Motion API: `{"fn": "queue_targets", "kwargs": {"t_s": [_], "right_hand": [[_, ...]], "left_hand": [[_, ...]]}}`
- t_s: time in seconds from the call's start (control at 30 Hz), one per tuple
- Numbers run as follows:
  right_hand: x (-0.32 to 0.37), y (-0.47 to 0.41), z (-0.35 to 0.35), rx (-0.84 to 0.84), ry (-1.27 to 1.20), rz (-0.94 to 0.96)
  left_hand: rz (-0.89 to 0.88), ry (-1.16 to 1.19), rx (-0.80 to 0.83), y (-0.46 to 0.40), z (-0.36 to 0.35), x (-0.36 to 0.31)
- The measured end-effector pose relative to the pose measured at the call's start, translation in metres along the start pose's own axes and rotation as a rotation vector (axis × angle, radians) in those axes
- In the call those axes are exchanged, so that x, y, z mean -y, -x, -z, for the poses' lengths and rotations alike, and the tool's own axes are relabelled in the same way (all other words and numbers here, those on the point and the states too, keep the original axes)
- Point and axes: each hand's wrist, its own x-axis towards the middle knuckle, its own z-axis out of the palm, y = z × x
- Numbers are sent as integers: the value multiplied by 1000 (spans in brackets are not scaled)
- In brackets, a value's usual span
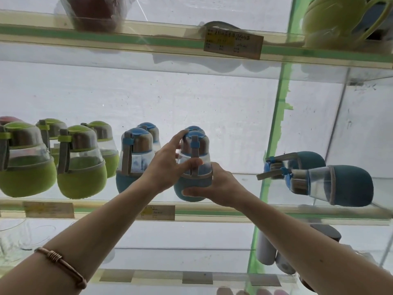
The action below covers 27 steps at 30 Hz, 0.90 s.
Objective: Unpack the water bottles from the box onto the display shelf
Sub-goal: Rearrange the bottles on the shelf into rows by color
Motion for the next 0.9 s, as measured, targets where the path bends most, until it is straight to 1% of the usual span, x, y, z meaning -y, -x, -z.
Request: {"fn": "queue_targets", "kwargs": {"t_s": [0.07, 0.17, 0.23, 0.3, 0.37, 0.47, 0.67, 0.9], "right_hand": [[6, 4, 6, 21, 38, -8], [13, 17, 23, 27, 79, -48], [15, 26, 38, -4, 143, -54], [18, 38, 53, -38, 184, -45], [21, 52, 70, -61, 190, -32], [19, 79, 96, -80, 201, -26], [-3, 138, 158, -103, 267, -30], [-28, 178, 206, -146, 338, -58]], "left_hand": [[1, -92, 16, 0, 4, -4], [-3, -394, 27, -3, 14, -19], [-40, -557, -14, 0, 16, -33], [-101, -635, -44, 5, 12, -49], [-161, -689, -21, 10, 2, -66], [-174, -707, 35, 12, -21, -94], [-130, -565, 183, 20, -82, -150], [-131, -558, 240, 37, -136, -187]]}}
